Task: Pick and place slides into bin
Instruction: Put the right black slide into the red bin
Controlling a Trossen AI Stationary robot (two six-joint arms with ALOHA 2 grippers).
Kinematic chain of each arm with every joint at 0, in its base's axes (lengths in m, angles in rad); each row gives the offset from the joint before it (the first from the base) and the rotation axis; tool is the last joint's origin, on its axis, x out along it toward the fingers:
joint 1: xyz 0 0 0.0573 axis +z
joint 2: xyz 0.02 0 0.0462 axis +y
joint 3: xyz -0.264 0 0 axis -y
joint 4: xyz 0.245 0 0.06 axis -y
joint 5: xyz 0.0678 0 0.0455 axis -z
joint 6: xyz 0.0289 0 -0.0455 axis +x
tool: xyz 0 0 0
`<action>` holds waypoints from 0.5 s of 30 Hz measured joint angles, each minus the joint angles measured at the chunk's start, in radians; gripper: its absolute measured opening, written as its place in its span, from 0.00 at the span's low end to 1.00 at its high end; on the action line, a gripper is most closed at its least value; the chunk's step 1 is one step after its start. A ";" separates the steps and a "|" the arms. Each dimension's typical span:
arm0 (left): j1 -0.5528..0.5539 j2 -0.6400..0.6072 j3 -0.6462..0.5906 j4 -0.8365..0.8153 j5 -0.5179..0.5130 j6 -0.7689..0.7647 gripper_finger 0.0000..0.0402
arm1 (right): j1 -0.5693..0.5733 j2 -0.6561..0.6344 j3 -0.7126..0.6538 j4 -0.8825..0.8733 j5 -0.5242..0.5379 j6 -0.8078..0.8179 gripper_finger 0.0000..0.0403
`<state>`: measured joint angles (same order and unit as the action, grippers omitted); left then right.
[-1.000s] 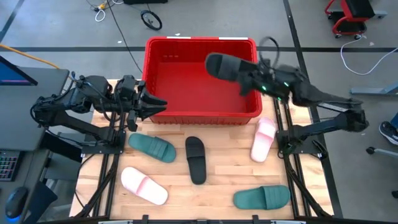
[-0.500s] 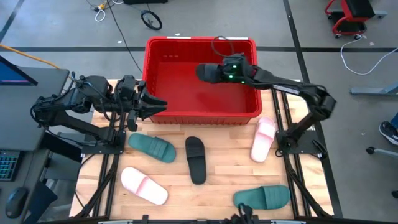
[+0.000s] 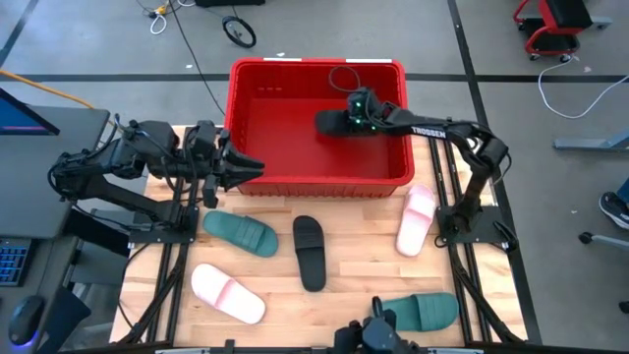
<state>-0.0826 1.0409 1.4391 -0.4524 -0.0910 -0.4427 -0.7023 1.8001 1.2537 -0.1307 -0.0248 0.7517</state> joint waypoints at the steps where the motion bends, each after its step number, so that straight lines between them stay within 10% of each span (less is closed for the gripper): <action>1: 0.000 0.000 0.000 -0.002 0.000 0.000 0.27 | -0.007 0.006 0.000 -0.001 -0.002 -0.001 0.04; 15: 0.000 0.000 0.000 -0.010 0.000 -0.018 0.27 | -0.044 0.086 0.000 0.014 -0.160 -0.048 0.07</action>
<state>-0.0826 1.0406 1.4391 -0.4625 -0.0908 -0.4608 -0.7460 1.8861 1.2537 -0.1169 -0.1846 0.7035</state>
